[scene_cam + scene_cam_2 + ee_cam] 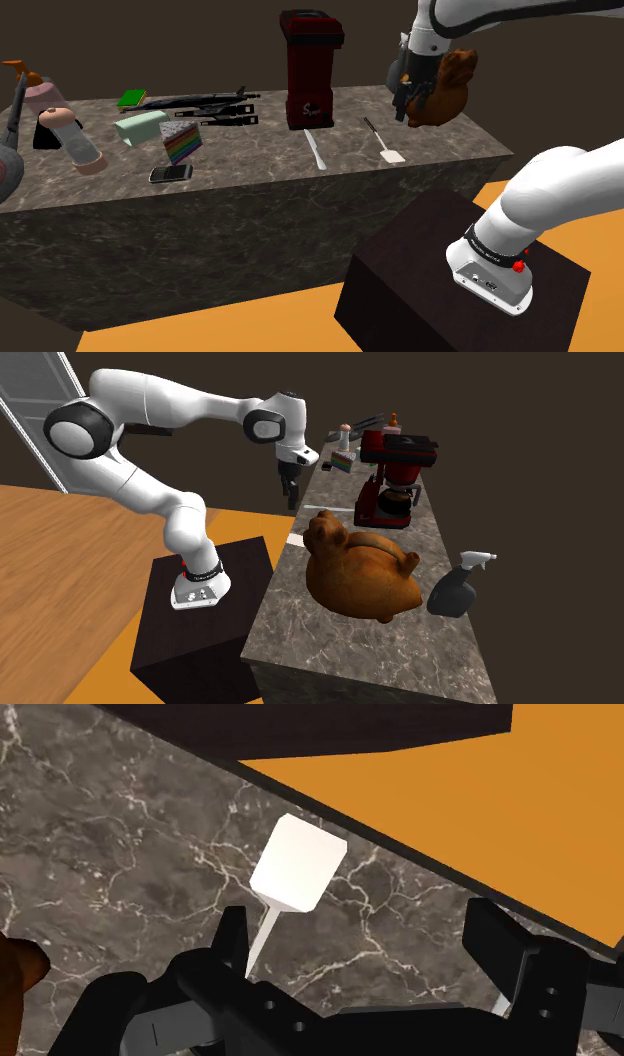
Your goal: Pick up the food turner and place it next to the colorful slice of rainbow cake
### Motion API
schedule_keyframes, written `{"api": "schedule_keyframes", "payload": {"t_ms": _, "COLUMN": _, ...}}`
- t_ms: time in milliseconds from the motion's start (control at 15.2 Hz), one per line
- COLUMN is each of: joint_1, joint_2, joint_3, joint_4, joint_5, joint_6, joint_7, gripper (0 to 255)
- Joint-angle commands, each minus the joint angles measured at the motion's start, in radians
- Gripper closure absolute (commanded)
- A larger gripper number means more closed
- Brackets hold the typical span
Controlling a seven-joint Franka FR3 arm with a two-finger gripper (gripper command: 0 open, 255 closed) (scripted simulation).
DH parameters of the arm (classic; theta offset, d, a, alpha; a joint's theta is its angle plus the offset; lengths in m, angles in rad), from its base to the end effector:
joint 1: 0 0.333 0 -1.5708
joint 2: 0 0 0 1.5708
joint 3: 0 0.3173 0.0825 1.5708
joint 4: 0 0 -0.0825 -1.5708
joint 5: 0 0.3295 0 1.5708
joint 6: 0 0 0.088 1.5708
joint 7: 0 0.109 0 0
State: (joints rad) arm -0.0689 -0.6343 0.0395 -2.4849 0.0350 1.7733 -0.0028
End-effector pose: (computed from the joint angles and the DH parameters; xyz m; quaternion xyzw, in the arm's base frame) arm 0.2974 -0.0038 0.5101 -0.9990 0.0218 0.0387 0.0061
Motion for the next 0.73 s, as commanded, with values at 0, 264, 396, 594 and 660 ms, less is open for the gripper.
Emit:
{"api": "schedule_keyframes", "payload": {"t_ms": 0, "joint_1": -0.023, "joint_2": 0.047, "joint_3": 0.007, "joint_4": -0.019, "joint_5": 0.001, "joint_6": 0.091, "joint_7": 0.055, "gripper": 0}}
{"api": "schedule_keyframes", "payload": {"t_ms": 264, "joint_1": -0.069, "joint_2": 0.156, "joint_3": 0.018, "joint_4": -0.037, "joint_5": -0.006, "joint_6": 0.259, "joint_7": 0.162, "gripper": 0}}
{"api": "schedule_keyframes", "payload": {"t_ms": 396, "joint_1": -0.092, "joint_2": 0.216, "joint_3": 0.022, "joint_4": -0.038, "joint_5": -0.012, "joint_6": 0.339, "joint_7": 0.216, "gripper": 0}}
{"api": "schedule_keyframes", "payload": {"t_ms": 594, "joint_1": -0.128, "joint_2": 0.31, "joint_3": 0.026, "joint_4": -0.03, "joint_5": -0.027, "joint_6": 0.455, "joint_7": 0.299, "gripper": 0}}
{"api": "schedule_keyframes", "payload": {"t_ms": 660, "joint_1": -0.14, "joint_2": 0.342, "joint_3": 0.026, "joint_4": -0.025, "joint_5": -0.034, "joint_6": 0.492, "joint_7": 0.328, "gripper": 0}}
